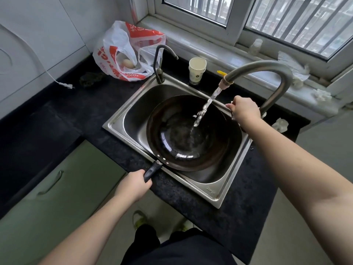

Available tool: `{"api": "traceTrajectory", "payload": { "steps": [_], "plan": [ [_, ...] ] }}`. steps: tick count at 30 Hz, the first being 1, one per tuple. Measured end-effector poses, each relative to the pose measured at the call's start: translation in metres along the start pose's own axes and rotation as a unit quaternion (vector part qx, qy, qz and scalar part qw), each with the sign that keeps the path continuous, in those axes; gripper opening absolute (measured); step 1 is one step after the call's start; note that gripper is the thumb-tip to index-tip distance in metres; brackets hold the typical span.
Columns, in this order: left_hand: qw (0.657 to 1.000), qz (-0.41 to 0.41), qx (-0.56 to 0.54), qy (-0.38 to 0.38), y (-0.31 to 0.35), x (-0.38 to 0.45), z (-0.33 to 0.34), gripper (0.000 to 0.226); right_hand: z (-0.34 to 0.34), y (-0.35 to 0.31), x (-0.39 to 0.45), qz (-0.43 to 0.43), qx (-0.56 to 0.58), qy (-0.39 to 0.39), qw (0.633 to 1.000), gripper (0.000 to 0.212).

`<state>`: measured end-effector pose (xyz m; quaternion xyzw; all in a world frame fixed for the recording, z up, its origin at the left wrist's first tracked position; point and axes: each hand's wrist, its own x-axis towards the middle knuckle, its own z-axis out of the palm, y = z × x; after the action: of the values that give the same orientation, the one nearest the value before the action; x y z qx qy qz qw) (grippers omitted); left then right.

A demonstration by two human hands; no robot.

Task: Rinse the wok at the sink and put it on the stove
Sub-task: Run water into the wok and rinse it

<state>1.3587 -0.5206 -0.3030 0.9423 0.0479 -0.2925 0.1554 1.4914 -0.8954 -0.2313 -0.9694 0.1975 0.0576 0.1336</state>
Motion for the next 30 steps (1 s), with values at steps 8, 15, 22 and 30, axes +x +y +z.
{"api": "traceTrajectory", "payload": {
  "steps": [8,15,22,30],
  "plan": [
    [0.997,0.031,0.063,0.017,-0.006,-0.001,0.005,0.018,0.003,-0.001,0.000,-0.016,-0.047,0.014,0.999,0.037],
    [0.999,0.021,0.043,0.024,-0.003,-0.009,0.013,0.020,0.004,-0.002,-0.004,-0.020,-0.052,0.026,0.998,0.036],
    [0.994,-0.002,-0.103,-0.046,-0.003,-0.002,-0.004,0.017,0.006,0.003,-0.001,-0.033,-0.043,0.032,0.998,0.037],
    [1.000,0.003,-0.015,-0.019,0.007,0.002,-0.008,0.012,0.008,0.004,-0.009,-0.012,0.022,0.030,0.999,0.035]
  ]
}}
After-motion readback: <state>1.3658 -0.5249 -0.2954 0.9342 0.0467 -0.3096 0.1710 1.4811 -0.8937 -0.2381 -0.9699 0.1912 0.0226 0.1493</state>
